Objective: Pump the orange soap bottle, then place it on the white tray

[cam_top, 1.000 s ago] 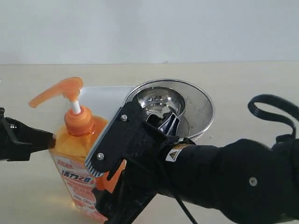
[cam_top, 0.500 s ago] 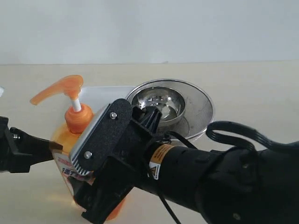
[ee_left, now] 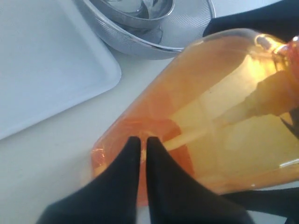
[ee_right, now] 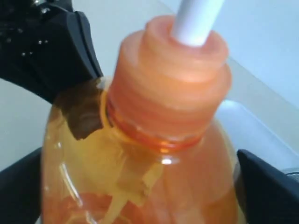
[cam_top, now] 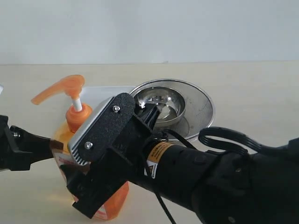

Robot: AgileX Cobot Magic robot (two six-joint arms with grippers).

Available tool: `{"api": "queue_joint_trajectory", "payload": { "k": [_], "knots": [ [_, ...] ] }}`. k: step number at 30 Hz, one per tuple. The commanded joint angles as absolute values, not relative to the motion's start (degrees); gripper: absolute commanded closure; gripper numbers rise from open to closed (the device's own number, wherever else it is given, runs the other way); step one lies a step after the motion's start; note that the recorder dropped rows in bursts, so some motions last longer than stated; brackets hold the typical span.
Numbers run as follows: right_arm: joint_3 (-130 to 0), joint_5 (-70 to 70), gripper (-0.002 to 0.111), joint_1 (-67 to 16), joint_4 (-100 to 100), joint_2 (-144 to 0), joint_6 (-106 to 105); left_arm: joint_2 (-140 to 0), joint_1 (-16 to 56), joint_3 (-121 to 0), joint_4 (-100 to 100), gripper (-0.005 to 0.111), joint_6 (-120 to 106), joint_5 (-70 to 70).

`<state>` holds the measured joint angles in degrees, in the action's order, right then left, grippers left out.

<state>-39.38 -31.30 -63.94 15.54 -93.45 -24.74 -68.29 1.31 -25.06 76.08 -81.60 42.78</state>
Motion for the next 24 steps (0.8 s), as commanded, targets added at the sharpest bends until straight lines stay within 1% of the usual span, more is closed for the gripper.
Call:
{"api": "queue_joint_trajectory", "payload": {
  "k": [1, 4, 7, 11, 12, 16, 20, 24],
  "knots": [
    [-39.59, -31.89, 0.043, -63.92, 15.29, -93.28, -23.62, -68.47, 1.41, -24.78, 77.1, 0.102, -82.06, 44.65],
    [-39.59, -31.89, 0.07, -63.92, 15.29, -93.28, -22.03, -68.47, 1.41, -24.78, 77.1, 0.102, -82.06, 44.65],
    [-39.59, -31.89, 0.088, -63.92, 15.29, -93.28, -21.02, -68.47, 1.41, -24.78, 77.1, 0.102, -82.06, 44.74],
    [-39.59, -31.89, 0.107, -63.92, 15.29, -93.28, -21.02, -68.47, 1.41, -24.78, 77.1, 0.102, -82.06, 44.74],
    [-39.59, -31.77, 0.108, -63.92, 15.18, -93.28, -21.43, -68.47, 1.41, -24.78, 77.1, 0.102, -82.06, 44.77],
    [-39.59, -31.41, 0.108, -63.92, 15.2, -93.28, -23.68, -68.47, 1.41, -24.78, 77.1, 0.102, -82.06, 45.24],
    [-39.59, -31.95, 0.108, -63.92, 15.0, -93.28, -20.16, -68.47, 1.41, -24.78, 77.27, 0.102, -82.06, 45.65],
    [-39.59, -32.99, 0.108, -63.92, 7.3, -93.28, -19.95, -68.47, 1.41, -24.78, 79.53, 0.102, -85.54, 49.34]
  ]
}}
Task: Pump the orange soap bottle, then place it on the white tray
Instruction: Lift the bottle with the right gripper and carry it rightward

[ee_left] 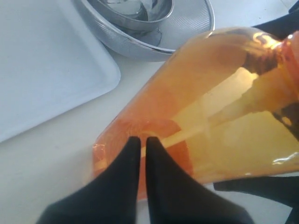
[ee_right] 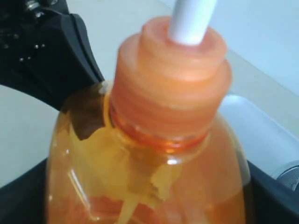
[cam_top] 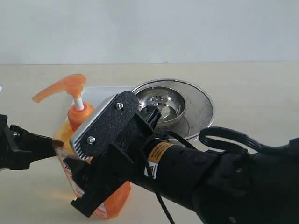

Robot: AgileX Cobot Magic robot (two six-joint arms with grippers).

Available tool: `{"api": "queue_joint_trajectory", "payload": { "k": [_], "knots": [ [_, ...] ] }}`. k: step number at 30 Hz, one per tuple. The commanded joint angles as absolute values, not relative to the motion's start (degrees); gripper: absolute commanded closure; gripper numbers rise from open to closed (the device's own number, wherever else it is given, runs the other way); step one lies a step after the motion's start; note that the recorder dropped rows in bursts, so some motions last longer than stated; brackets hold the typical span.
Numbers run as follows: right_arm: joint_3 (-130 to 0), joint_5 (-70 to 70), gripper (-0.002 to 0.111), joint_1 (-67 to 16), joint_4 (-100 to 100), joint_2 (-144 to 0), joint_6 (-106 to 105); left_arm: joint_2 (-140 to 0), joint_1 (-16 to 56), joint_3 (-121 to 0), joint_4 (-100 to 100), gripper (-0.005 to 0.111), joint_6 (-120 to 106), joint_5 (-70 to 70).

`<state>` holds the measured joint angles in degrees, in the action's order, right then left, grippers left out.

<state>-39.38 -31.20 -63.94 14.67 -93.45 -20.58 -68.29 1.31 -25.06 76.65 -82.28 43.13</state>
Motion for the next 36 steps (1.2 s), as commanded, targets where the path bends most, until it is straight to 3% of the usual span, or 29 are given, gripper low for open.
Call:
{"api": "queue_joint_trajectory", "payload": {
  "k": [1, 24, 36],
  "knots": [
    [-39.59, -33.6, 0.108, -63.92, 3.88, -93.18, -19.95, -68.47, 1.41, -24.78, 80.25, 0.102, -86.14, 49.95],
    [-39.59, -39.21, 0.108, -63.92, 2.85, -85.58, -21.94, -51.53, 1.41, -24.78, 77.47, 0.102, -76.88, 38.32],
    [-39.59, -39.23, 0.108, -63.92, 17.09, -75.57, -36.94, -46.63, 1.41, -24.78, 75.64, 0.102, -73.23, 35.88]
  ]
}}
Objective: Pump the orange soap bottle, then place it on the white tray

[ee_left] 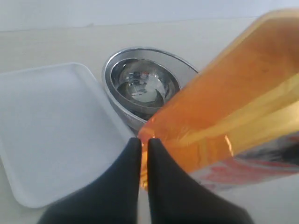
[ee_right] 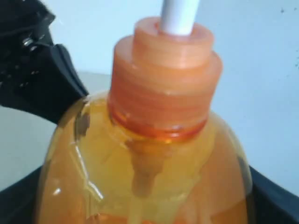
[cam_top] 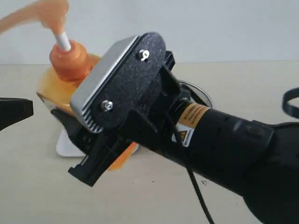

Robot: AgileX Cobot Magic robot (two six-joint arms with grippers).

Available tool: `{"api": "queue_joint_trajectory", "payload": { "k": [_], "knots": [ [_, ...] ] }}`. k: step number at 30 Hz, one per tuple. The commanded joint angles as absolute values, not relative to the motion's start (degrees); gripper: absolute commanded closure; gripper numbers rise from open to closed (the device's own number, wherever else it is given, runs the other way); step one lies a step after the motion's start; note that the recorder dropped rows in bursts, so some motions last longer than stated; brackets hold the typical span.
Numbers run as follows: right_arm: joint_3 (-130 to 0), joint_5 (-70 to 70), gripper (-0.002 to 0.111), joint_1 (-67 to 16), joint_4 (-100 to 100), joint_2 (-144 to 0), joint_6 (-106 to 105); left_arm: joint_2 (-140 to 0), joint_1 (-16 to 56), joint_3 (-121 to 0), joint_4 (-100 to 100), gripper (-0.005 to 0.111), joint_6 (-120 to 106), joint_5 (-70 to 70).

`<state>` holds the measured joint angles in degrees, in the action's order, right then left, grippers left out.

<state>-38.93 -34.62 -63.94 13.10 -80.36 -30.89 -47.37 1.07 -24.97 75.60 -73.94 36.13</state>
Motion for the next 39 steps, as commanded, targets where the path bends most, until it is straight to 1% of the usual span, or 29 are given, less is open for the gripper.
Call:
{"api": "queue_joint_trajectory", "payload": {
  "k": [1, 4, 11, 19, 21, 32, 35, 36, 39],
  "knots": [
    [-39.59, -39.23, 0.108, -63.92, 19.39, -74.5, -39.09, -46.63, 1.41, -24.78, 75.94, 0.102, -73.09, 36.29],
    [-39.59, -40.3, 0.108, -63.92, 28.85, -72.1, -47.44, -46.63, 1.41, -24.78, 76.86, 0.102, -72.82, 37.55],
    [-39.59, -51.47, 0.108, -63.81, 49.97, -69.14, -70.46, -46.63, 1.41, -25.37, 78.92, 0.102, -73.68, 37.45],
    [-39.59, -61.15, 0.108, -63.67, 59.19, -69.14, -81.2, -46.63, 1.41, -25.37, 81.48, 0.102, -74.55, 36.22],
    [-39.59, -61.32, 0.108, -62.33, 60.12, -69.14, -82.0, -46.63, 1.41, -25.37, 82.5, 0.102, -74.56, 36.22],
    [-39.59, -46.51, 0.108, -43.84, 58.36, -69.25, -78.31, -47.17, 1.41, -25.97, 89.61, 0.102, -82.31, 36.84],
    [-39.59, -38.9, 0.108, -38.53, 55.59, -69.67, -77.96, -49.88, 1.41, -28.31, 89.26, 0.102, -82.31, 37.09],
    [-39.59, -38.47, 0.108, -36.32, 55.33, -70.7, -77.33, -52.38, 1.41, -30.75, 88.49, 0.102, -82.31, 37.66],
    [-39.59, -39.08, 0.108, -34.18, 52.51, -72.57, -77.33, -55.71, 1.41, -34.68, 87.48, 0.102, -82.31, 37.66]
  ]
}}
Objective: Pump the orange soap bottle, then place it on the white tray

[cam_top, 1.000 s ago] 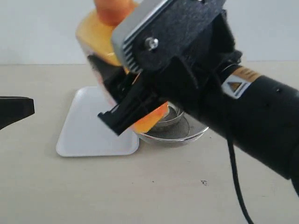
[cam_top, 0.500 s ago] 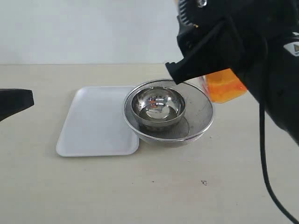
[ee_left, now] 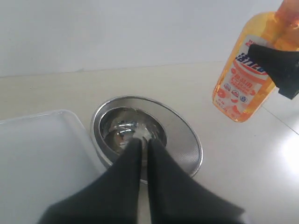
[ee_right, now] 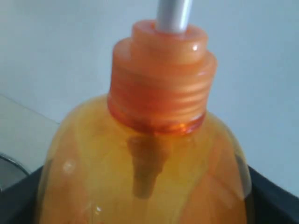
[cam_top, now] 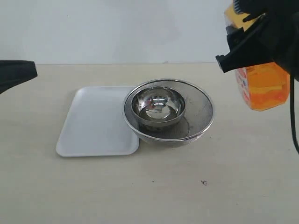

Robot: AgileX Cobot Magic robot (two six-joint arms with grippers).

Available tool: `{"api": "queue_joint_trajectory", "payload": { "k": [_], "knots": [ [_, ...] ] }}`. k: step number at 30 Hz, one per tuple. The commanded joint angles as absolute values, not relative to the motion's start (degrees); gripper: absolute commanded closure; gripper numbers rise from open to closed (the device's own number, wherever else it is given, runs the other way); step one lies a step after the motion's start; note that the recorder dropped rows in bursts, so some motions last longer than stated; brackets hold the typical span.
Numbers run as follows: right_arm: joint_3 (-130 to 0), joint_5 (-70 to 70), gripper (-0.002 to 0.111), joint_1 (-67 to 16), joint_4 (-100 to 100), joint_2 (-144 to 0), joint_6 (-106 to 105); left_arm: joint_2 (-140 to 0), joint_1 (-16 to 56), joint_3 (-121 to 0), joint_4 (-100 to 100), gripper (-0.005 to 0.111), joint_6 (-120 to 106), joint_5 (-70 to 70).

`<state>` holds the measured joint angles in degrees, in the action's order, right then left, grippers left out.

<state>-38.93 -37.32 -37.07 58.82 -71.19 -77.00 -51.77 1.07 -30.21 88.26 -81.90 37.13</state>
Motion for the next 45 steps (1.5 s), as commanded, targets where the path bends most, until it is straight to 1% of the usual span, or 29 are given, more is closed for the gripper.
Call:
{"api": "queue_joint_trajectory", "payload": {
  "k": [1, 3, 6, 11, 15, 18, 22, 27, 29, 32, 35, 40, 45],
  "knots": [
    [-39.59, -39.08, 0.108, -33.1, 48.98, -74.25, -76.54, -58.03, 1.76, -37.45, 87.36, 0.102, -82.31, 37.66],
    [-39.64, -39.21, 0.108, -32.38, 43.81, -77.29, -73.65, -61.12, 4.1, -40.61, 87.36, 0.102, -83.94, 35.61],
    [-41.7, -39.64, 0.108, -31.83, 43.0, -81.97, -69.52, -66.93, 10.21, -45.69, 87.36, 0.102, -92.39, 33.62],
    [-44.49, -39.67, 0.108, -31.83, 41.76, -86.57, -67.77, -73.37, 15.49, -50.99, 87.32, 0.102, -93.56, 29.54],
    [-45.27, -45.25, 0.108, -31.44, 41.01, -90.28, -60.16, -76.07, 16.64, -54.39, 86.92, 0.102, -95.46, 27.24],
    [-45.27, -45.72, 0.108, -30.32, 40.91, -93.34, -52.45, -77.35, 16.64, -57.78, 84.37, 0.102, -95.61, 27.23],
    [-45.27, -46.71, 0.108, -30.32, 39.84, -95.17, -52.35, -81.37, 16.64, -62.35, 83.08, 0.102, -95.51, 27.23],
    [-45.27, -46.65, 0.108, -30.32, 39.23, -96.76, -52.35, -86.23, 16.96, -68.42, 83.71, 0.102, -94.64, 31.51],
    [-45.27, -48.11, 0.108, -30.21, 38.86, -97.29, -52.45, -88.57, 18.68, -71.9, 82.04, 0.102, -93.85, 31.72],
    [-45.27, -48.21, 0.108, -30.21, 37.99, -99.01, -52.45, -93.63, 23.27, -77.81, 78.31, 0.102, -92.9, 31.06],
    [-45.27, -48.7, 0.108, -30.21, 37.76, -100.04, -52.08, -96.85, 24.73, -81.82, 78.04, 0.102, -91.32, 31.05],
    [-45.27, -48.08, 0.108, -30.21, 33.4, -101.48, -50.79, -100.07, 24.73, -86.68, 78.04, 0.102, -89.05, 34.59],
    [-45.27, -47.19, 0.108, -30.21, 29.6, -101.48, -49.84, -102.72, 24.73, -88.35, 73.97, 0.102, -83.92, 36.44]
  ]
}}
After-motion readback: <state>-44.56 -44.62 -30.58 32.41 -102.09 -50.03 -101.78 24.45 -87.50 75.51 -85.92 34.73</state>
